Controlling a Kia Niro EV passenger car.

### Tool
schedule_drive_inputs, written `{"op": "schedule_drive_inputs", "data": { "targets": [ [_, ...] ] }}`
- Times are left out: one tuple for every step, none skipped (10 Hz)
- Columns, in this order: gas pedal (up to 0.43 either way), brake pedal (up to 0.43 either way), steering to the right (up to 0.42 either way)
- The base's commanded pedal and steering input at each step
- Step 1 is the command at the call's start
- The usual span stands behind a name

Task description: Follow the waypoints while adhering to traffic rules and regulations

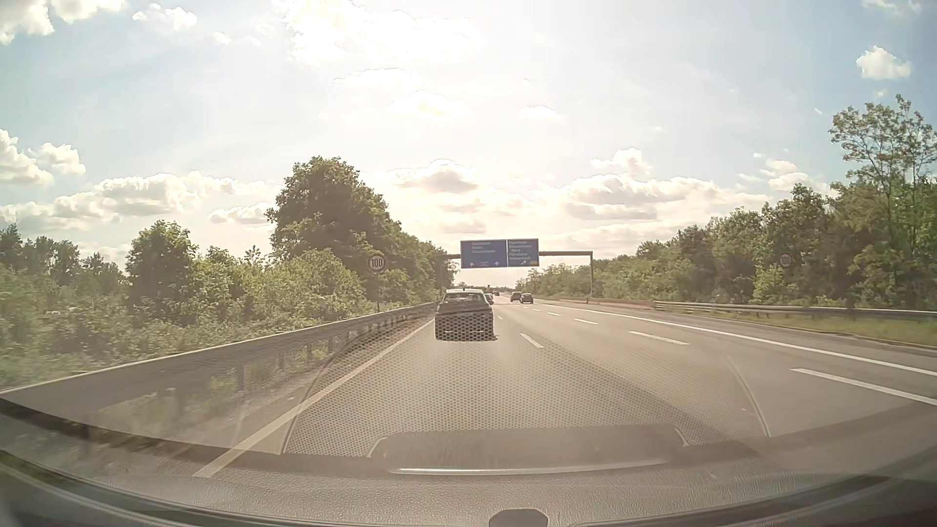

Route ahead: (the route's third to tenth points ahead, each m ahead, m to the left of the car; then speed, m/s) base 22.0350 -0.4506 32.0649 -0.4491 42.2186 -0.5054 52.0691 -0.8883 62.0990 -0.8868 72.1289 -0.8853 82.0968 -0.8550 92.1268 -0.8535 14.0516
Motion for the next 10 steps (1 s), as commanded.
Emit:
{"op": "schedule_drive_inputs", "data": {
  "targets": [
    [0.0,0.012,-0.006],
    [0.0,0.024,-0.006],
    [0.0,0.03,-0.006],
    [0.0,0.043,-0.006],
    [0.0,0.043,-0.005],
    [0.0,0.043,-0.004],
    [0.0,0.043,-0.003],
    [0.0,0.049,-0.003],
    [0.0,0.049,-0.003],
    [0.0,0.049,-0.003]
  ]
}}
